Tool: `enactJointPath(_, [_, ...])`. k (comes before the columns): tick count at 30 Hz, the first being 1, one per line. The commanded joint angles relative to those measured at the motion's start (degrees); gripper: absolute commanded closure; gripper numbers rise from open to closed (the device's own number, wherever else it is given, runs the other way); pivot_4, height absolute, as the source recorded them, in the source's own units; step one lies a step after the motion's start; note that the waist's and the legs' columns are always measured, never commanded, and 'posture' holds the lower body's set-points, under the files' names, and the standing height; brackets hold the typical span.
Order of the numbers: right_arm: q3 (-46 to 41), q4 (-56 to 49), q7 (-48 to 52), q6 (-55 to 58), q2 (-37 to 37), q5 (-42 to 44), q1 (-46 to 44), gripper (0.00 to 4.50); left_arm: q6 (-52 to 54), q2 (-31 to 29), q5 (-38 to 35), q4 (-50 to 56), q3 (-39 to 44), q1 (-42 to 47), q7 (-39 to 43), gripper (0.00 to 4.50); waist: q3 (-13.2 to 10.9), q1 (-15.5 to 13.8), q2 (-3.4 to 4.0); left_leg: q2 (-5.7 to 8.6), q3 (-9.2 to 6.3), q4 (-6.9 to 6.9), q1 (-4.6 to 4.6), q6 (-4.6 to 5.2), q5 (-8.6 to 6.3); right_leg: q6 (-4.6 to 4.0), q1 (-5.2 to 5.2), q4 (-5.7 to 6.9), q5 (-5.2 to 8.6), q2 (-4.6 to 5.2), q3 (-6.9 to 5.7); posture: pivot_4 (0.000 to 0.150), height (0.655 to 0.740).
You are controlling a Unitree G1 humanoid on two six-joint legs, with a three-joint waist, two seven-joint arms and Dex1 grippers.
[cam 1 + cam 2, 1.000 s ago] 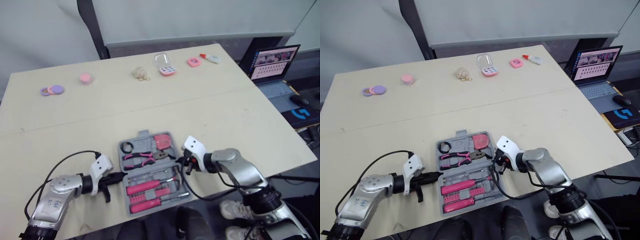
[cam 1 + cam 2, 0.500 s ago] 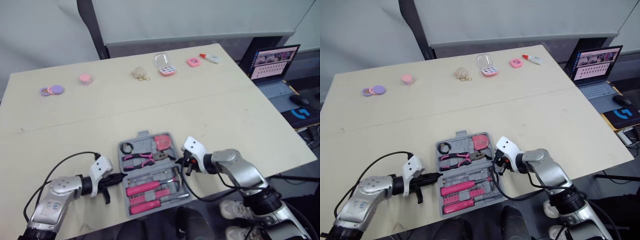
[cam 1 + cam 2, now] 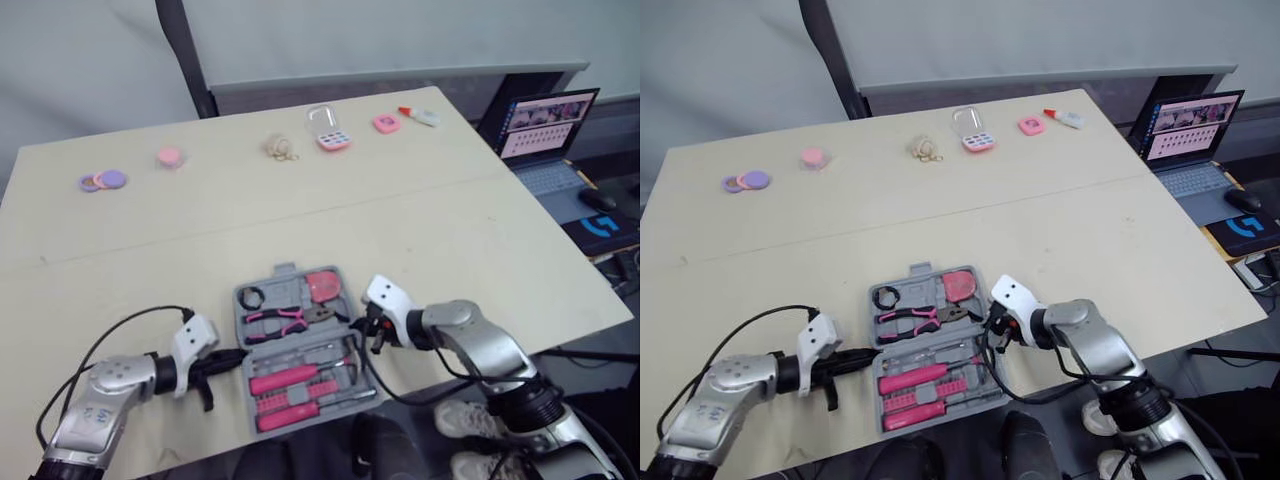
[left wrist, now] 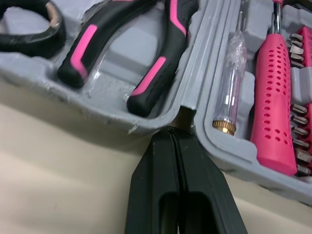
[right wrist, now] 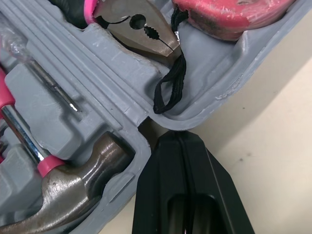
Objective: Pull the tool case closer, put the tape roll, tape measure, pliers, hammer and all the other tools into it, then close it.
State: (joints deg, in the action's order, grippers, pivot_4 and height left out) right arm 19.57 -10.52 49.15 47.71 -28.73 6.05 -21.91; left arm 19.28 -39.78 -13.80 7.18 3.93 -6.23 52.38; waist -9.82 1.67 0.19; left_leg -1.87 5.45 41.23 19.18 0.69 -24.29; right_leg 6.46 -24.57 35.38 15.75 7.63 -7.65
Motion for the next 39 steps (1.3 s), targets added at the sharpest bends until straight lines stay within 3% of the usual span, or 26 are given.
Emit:
enactJointPath(1, [-4.1,-4.8,0.8,0.0,-3.6,2.0,0.2,4.47,0.5,-4.5,-3.4,-0.4,8.9,-1.5,1.5,4.50,0.0,-0.1,0.01,0.00,0.00,0.01,0.02,0.00,0.00,0.00,-0.01,0.00,0.00,0.01,0.00,0.150,0.7287])
enactJointPath(7, [-7.8,-7.5,2.6,-0.4,-10.3,4.7,-0.4,4.47,11.7,-8.8,-19.1,11.2,19.6,-6.1,8.0,4.50,-0.1,-0.2,0.05,0.01,-0.07,0.01,0.05,0.02,-0.02,0.01,0.01,-0.08,0.00,0.11,-0.01,0.150,0.7287])
enactJointPath(12, [-10.1,-7.2,2.8,1.7,-9.8,8.8,-4.1,4.47,19.6,-8.3,-29.4,24.5,18.3,-13.5,9.8,4.50,-0.1,0.0,0.08,0.02,-0.03,-0.03,0.03,0.02,-0.02,0.03,0.01,-0.17,-0.02,0.11,0.03,0.150,0.7287])
enactJointPath(16, [-10.1,-1.6,1.5,1.5,-7.1,9.5,-7.3,4.47,11.0,-5.8,-20.9,25.9,9.0,-16.9,9.7,4.50,-0.1,0.0,0.17,-0.01,0.04,-0.03,-0.04,-0.02,-0.01,0.02,0.01,-0.10,-0.02,0.03,0.10,0.150,0.7287])
enactJointPath(21, [-9.5,7.0,1.5,-0.8,-4.8,8.8,-10.9,4.47,-3.7,0.5,-7.9,18.6,-1.3,-16.0,5.7,4.50,-0.1,-0.5,0.16,0.09,0.13,-0.01,0.06,-0.01,-0.01,0.03,0.04,-0.21,-0.04,0.02,0.04,0.150,0.7287])
enactJointPath(28, [-10.5,16.9,3.5,-1.6,-2.6,10.6,-15.1,4.47,-12.0,5.5,-2.1,10.1,-4.7,-15.1,1.5,4.50,-0.1,0.0,0.17,0.03,0.45,-0.01,0.04,0.00,0.00,0.05,0.03,-0.14,-0.05,-0.01,0.03,0.150,0.7287])
enactJointPath(31, [-11.7,20.3,4.8,0.0,-1.1,12.9,-16.5,3.65,-14.3,6.1,-0.3,7.3,-5.9,-15.1,0.8,4.50,-0.1,0.0,0.17,0.00,0.46,-0.02,0.03,0.01,0.00,0.05,0.02,-0.15,-0.05,0.01,0.03,0.150,0.7287])
enactJointPath(38, [-12.3,25.8,10.0,4.4,0.3,18.0,-19.7,0.32,-14.6,5.6,0.4,6.0,-7.0,-14.6,-0.4,4.50,-0.1,0.0,0.18,0.00,0.12,0.01,0.01,0.02,0.00,0.05,0.02,-0.08,-0.06,0.06,0.06,0.150,0.7287])
enactJointPath(39, [-12.2,27.1,10.3,4.5,0.7,18.1,-20.3,0.02,-14.6,5.3,0.6,5.8,-7.1,-14.6,-0.5,4.50,-0.1,0.0,0.18,0.00,0.05,0.01,0.01,0.02,0.00,0.05,0.02,-0.07,-0.06,0.06,0.06,0.150,0.7287])
